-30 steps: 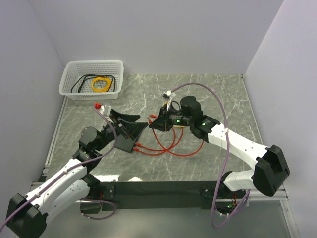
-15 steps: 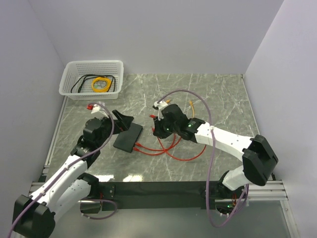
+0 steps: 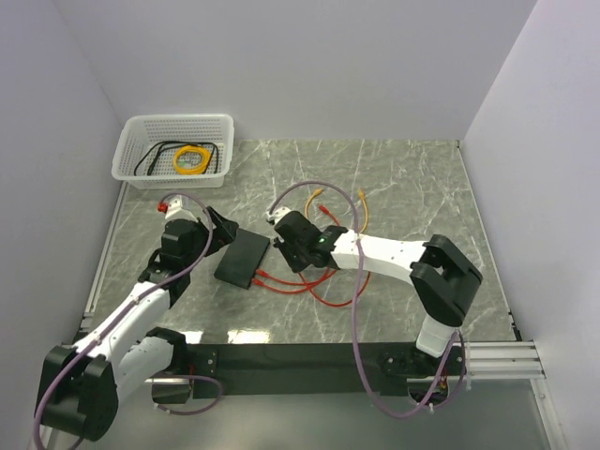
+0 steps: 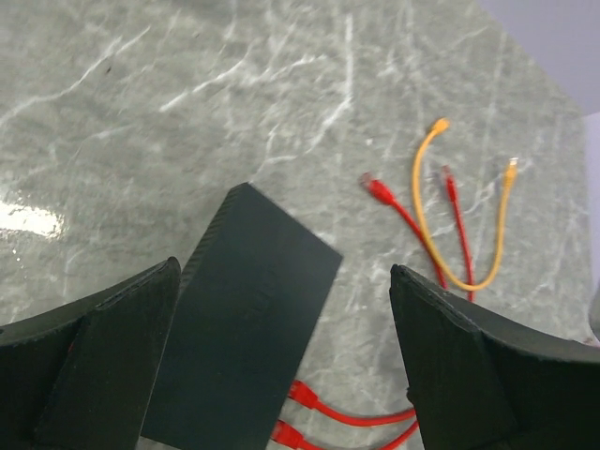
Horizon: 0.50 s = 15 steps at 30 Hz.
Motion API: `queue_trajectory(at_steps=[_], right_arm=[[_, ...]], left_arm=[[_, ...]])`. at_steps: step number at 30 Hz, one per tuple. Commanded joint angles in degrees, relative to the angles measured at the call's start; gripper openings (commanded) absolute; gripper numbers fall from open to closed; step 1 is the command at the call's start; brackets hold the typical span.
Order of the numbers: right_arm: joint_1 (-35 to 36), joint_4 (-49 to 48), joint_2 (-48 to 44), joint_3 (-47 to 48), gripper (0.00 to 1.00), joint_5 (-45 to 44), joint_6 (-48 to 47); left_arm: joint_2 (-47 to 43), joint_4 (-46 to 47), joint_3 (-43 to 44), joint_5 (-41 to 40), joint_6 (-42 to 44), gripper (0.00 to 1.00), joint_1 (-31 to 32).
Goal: Insert the plug into the switch port
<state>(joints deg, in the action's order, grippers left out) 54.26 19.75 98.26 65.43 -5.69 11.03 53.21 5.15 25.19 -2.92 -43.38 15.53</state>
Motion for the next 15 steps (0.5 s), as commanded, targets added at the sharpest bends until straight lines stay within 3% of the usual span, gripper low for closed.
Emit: queue_trajectory(at_steps=[1, 15], right_arm=[[1.63, 1.52, 2.63, 4.52, 0.00, -3.79, -1.97], [4.80, 3.81, 12.22, 11.91, 0.00, -5.91, -8.65]], left_arm=[[2.42, 4.25, -1.10, -1.21, -0.83, 0.98, -0.50], [11.73, 10.84, -3.48, 1.33, -0.75, 0.97, -3.31]])
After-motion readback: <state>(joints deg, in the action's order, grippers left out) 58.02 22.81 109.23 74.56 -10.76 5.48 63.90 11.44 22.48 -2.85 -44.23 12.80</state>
